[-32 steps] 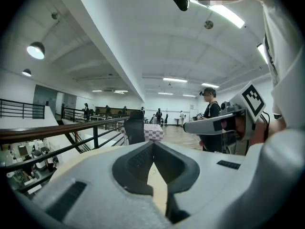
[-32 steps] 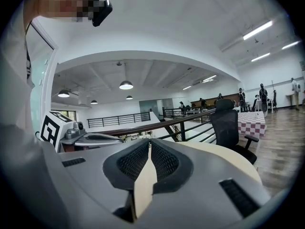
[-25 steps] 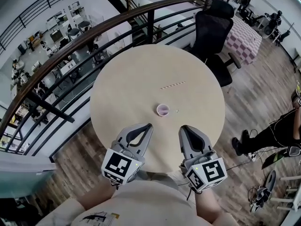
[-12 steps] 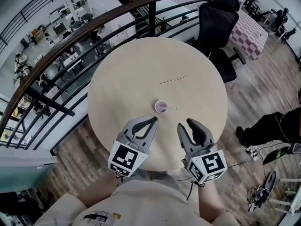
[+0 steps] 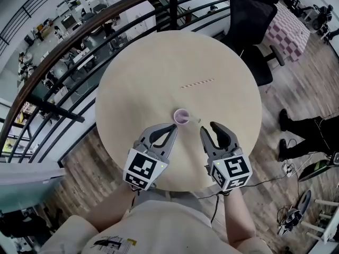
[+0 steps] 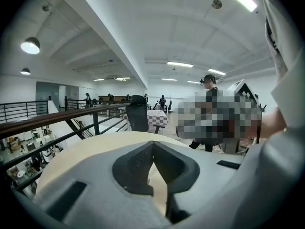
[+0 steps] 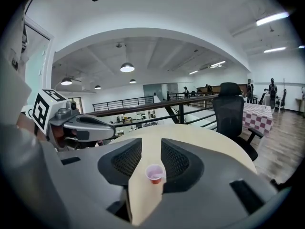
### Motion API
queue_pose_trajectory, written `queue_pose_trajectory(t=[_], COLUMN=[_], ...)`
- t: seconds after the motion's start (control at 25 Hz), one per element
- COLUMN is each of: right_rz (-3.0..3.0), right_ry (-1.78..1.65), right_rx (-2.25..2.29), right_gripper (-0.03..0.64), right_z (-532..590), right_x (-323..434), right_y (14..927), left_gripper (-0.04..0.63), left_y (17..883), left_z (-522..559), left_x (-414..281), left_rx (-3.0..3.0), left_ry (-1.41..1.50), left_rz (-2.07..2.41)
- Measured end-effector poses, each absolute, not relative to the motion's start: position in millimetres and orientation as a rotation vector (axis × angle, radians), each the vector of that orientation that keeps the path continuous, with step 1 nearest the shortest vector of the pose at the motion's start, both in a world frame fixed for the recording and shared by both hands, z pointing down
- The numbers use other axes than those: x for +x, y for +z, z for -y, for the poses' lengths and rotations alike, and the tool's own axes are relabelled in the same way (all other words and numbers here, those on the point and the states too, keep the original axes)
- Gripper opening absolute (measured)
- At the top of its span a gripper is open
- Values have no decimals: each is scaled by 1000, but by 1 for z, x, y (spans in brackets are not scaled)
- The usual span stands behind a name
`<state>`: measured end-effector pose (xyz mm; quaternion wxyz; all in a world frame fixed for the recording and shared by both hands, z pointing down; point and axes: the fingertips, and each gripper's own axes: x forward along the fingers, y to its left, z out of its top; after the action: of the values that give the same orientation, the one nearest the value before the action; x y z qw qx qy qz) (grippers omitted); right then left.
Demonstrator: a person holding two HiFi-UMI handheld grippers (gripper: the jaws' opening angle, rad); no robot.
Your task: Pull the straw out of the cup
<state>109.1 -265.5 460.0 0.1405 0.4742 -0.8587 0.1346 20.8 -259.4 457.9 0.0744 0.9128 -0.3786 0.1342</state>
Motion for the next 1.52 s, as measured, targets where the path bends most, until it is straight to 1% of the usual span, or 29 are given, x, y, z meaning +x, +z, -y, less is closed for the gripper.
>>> queue_pose_trajectory(t=[0.36, 0.64, 1.0, 1.08, 1.16, 1.52], right_rz=[2416, 2351, 2243, 2240, 2240, 2292], right_ry=[440, 494, 507, 511, 522, 578], right_rx=[1299, 1198, 1155, 1152, 1143, 1159], right_gripper=[117, 143, 141, 121, 62, 34], right_z=[298, 303, 320, 321, 320, 318], right_x=[120, 110, 118, 116, 115, 113], right_y=[520, 569, 616, 619, 620, 606], left_gripper=[12, 12, 12, 12, 12, 12], left_y=[500, 536, 573, 573, 573, 559], left_z=[284, 294, 303, 303, 301, 292], left_x=[33, 43, 51, 47, 46, 37], left_rx=[2667, 2621, 2566, 2560, 2558, 2555], left_ry=[459, 521, 606, 609, 618, 592], left_rz=[1095, 1033, 977, 983, 976, 998])
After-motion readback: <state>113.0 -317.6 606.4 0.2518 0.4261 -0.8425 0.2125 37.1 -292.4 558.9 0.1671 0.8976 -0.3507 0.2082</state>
